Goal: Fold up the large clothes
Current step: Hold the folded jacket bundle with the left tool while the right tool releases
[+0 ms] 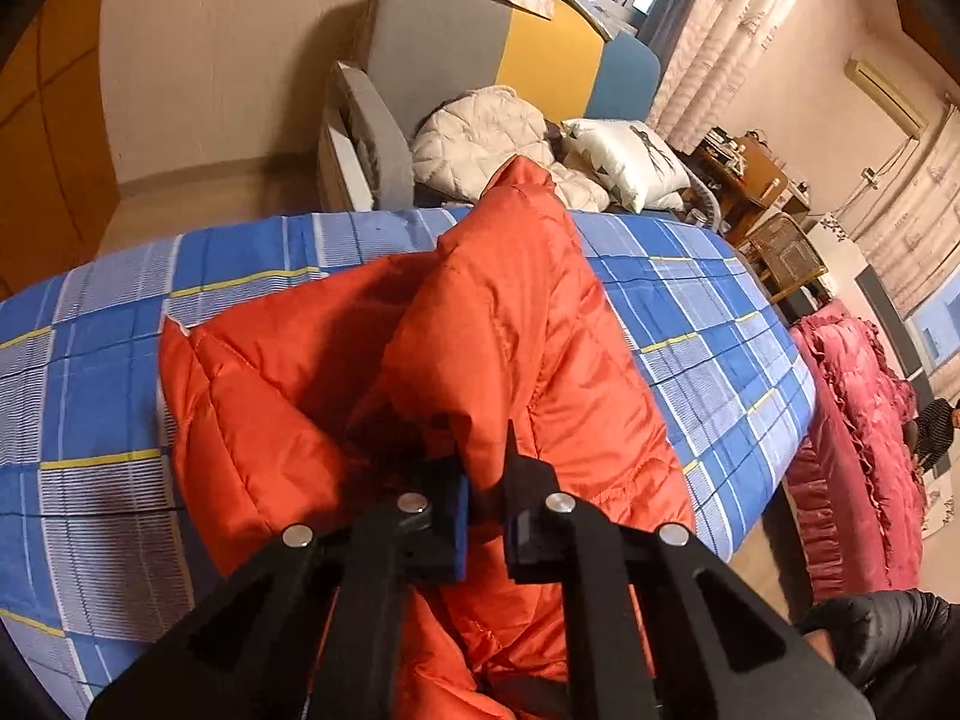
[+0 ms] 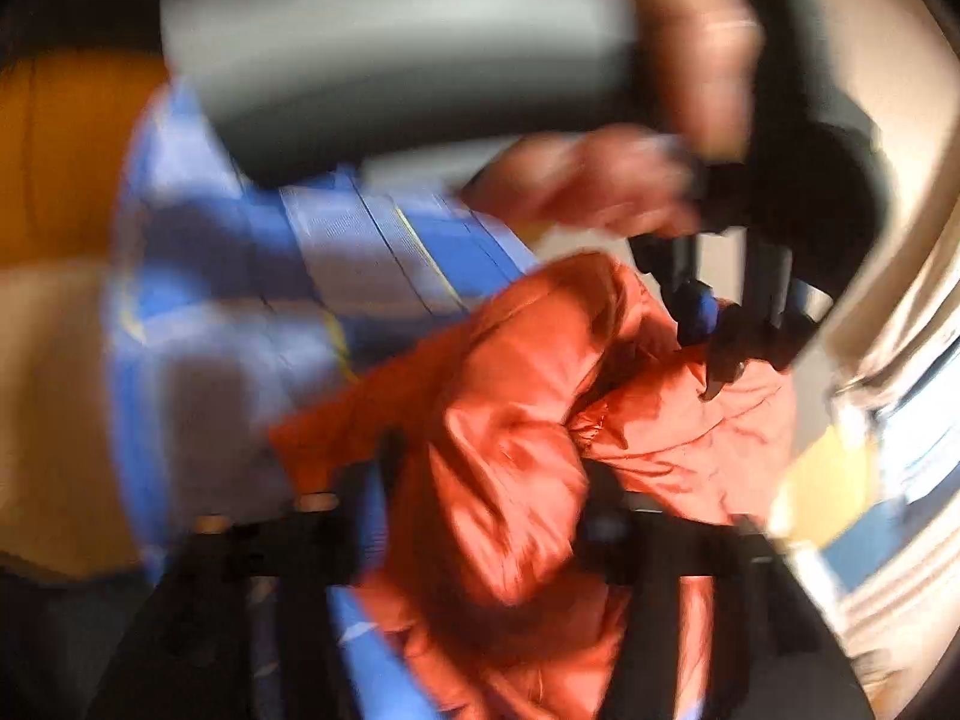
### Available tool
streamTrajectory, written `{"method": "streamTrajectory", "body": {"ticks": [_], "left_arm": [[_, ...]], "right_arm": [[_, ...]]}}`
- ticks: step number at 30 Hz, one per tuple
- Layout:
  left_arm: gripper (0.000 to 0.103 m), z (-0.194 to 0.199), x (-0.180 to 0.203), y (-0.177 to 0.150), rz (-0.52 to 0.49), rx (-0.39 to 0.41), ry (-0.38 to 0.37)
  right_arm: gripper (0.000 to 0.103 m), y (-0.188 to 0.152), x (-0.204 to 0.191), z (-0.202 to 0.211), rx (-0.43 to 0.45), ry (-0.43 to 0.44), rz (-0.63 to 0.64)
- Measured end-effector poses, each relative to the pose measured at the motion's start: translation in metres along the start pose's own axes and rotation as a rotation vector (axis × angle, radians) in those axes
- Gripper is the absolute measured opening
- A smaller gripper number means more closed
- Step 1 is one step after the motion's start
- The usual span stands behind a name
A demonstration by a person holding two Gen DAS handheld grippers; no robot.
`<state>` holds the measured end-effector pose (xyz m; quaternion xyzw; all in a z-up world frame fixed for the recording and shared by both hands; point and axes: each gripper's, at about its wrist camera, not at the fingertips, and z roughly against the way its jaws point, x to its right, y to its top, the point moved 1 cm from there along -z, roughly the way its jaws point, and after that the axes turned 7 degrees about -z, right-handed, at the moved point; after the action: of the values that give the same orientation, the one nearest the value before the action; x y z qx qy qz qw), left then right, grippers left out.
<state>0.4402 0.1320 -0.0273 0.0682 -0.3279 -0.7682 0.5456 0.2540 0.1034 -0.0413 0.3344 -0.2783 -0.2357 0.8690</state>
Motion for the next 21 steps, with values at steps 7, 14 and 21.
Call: {"method": "streamTrajectory", "body": {"ticks": [7,14,21], "left_arm": [[0.007,0.017,-0.007,-0.012,0.032,0.019,0.036],[0.007,0.021,-0.012,-0.027,0.065,0.032,0.095],[0.009,0.013,-0.032,-0.051,0.237,0.038,0.174]], "right_arm": [[0.079,-0.019,0.088,0.066,0.042,0.289,-0.460],[0.059,-0.048,0.148,0.039,-0.042,0.105,-0.609],[0.058,-0.047,0.132,0.007,-0.117,0.058,-0.548]]}}
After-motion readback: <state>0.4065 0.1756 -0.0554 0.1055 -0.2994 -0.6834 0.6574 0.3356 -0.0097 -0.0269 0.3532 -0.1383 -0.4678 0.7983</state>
